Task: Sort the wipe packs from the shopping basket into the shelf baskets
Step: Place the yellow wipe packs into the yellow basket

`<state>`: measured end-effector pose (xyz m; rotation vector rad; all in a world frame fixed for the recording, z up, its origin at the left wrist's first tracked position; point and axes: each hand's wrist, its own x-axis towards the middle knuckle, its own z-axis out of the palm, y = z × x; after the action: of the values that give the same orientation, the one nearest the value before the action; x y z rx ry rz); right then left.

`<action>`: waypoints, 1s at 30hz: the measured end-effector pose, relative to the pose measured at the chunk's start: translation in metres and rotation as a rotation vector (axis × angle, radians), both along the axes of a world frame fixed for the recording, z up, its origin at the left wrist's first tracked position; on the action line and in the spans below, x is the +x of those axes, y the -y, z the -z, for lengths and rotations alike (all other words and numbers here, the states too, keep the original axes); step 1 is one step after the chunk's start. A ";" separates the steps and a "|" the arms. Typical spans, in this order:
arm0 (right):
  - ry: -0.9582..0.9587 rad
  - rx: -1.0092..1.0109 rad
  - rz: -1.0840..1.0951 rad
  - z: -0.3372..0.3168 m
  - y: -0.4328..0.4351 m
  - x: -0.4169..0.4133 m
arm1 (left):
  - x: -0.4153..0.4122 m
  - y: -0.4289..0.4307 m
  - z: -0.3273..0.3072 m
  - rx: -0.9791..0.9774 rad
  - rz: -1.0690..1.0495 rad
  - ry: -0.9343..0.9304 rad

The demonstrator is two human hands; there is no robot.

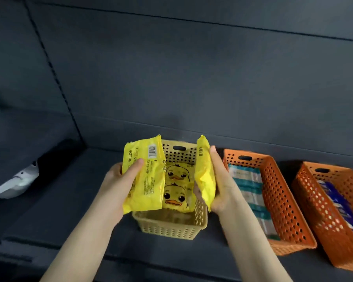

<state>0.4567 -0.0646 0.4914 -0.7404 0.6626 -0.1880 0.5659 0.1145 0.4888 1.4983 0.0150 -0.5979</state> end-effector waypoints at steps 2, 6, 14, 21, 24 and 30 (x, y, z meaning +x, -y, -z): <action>-0.072 -0.044 0.002 0.009 0.007 0.013 | 0.004 0.009 0.000 -0.023 -0.002 -0.035; -0.059 -0.081 0.000 0.021 0.015 0.032 | 0.009 0.033 -0.002 -0.211 0.053 -0.245; -0.239 -0.195 0.045 0.028 0.006 0.060 | 0.034 0.047 0.007 -0.470 0.315 -0.345; -0.276 -0.171 -0.136 0.028 -0.002 0.082 | 0.068 0.039 0.022 -0.547 0.465 -0.465; -0.048 0.038 -0.084 0.031 -0.002 0.078 | 0.079 0.034 0.027 -0.574 0.460 -0.444; -0.037 0.019 -0.031 0.031 0.011 0.064 | 0.104 0.017 0.042 -0.455 0.385 -0.432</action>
<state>0.5202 -0.0759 0.4602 -0.7371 0.6872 -0.1397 0.6700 0.0976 0.4472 0.9123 -0.0730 -1.1461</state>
